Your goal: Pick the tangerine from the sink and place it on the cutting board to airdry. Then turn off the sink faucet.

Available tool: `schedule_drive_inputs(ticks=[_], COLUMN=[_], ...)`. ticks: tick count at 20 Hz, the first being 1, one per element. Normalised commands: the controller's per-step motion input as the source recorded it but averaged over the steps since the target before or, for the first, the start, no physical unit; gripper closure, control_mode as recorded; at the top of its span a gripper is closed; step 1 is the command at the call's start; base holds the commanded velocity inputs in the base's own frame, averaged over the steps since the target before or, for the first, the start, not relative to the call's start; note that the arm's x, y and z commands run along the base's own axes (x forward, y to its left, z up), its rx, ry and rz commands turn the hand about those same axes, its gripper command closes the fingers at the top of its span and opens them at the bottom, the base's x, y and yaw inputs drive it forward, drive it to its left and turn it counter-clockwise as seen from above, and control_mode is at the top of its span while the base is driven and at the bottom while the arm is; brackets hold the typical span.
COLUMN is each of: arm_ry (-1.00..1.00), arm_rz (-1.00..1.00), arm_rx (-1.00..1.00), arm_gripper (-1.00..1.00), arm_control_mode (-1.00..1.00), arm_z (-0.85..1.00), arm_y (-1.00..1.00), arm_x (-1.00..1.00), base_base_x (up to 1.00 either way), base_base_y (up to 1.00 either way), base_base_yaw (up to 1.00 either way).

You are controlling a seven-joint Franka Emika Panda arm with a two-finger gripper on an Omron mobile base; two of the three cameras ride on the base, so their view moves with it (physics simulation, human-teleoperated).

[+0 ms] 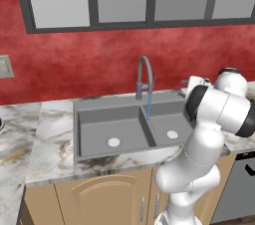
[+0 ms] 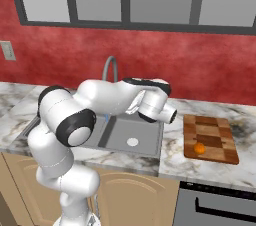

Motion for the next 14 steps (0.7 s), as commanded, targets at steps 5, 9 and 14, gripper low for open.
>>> schedule_drive_inputs(ticks=[5,9,14], arm_ry=[0.02,0.07,0.12], arm_rz=[0.0,0.0,0.0], arm_rx=[0.06,0.03,0.0], arm_gripper=[-1.0,-1.0,-1.0], arm_control_mode=[-1.0,-1.0,-1.0], arm_z=[0.0,0.0,0.0], arm_y=[-0.03,0.0,0.0], arm_x=[0.04,0.07,0.14], base_base_x=[0.0,0.0,0.0], base_base_y=[0.0,0.0,0.0], base_base_yaw=[0.0,0.0,0.0])
